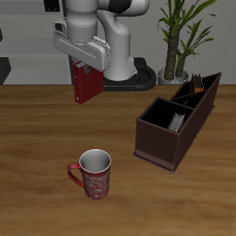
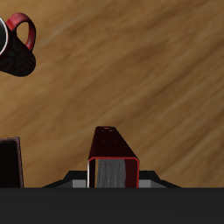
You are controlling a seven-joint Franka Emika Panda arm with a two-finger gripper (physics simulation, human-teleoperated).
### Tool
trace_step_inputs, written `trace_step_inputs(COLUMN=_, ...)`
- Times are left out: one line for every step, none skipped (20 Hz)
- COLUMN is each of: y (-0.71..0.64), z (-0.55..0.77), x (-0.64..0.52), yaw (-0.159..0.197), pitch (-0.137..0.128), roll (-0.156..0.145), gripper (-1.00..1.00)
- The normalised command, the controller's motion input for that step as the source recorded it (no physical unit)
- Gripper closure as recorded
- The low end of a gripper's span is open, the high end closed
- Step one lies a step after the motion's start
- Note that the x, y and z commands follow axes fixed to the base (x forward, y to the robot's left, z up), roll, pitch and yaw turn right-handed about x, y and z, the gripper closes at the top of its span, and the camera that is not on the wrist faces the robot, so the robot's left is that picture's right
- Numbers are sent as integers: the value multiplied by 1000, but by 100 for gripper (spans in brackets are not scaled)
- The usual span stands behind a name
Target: Place the orange book into the left desk caddy's left compartment and place the striped book into the left desk caddy's right compartment and place the red book into the left desk caddy's right compartment
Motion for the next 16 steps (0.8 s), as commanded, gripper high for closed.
trace_step_inputs(y=338, z=440, x=-201, yaw=43, pitch=-10, roll=47, gripper=100)
trace_step_inputs(y=274, z=291, x=-55, yaw=44, pitch=-4, roll=47, gripper=100)
trace_step_inputs(y=232, z=246, x=-38, yaw=39, pitch=25, roll=69, gripper=100)
trace_step_inputs(y=266, z=273, x=31, yaw=0, pitch=-18, roll=2, gripper=100)
trace_step_inputs(y=257, z=229, x=-98, yaw=62, pitch=-10, roll=38, gripper=100)
trace_step_inputs(y=281, z=216, x=65, yaw=42, pitch=14, roll=16, gripper=100)
trace_step_inputs(y=187, z=209, x=-141, yaw=8, pitch=-1, roll=14, gripper=100)
trace_step_inputs(y=289, z=177, x=26, yaw=43, pitch=4, roll=39, gripper=100)
trace_step_inputs(y=203, z=147, x=27, yaw=-12, pitch=86, roll=12, gripper=100)
trace_step_inputs(y=83, z=128, x=-88, yaw=-3, pitch=47, roll=13, gripper=100)
trace_step_inputs(y=875, z=506, x=165, yaw=158, pitch=32, roll=112, gripper=100)
trace_step_inputs(y=348, z=199, x=86, yaw=58, pitch=9, roll=66, gripper=100)
trace_step_inputs(y=217, z=177, x=52, yaw=1, pitch=45, roll=35, gripper=100)
trace_step_inputs(y=312, z=95, x=245, yaw=-43, pitch=160, roll=80, gripper=100)
trace_step_inputs(y=553, z=185, x=211, yaw=52, pitch=95, roll=184, gripper=100)
trace_step_inputs(y=234, z=124, x=74, yaw=-9, pitch=34, roll=53, gripper=100)
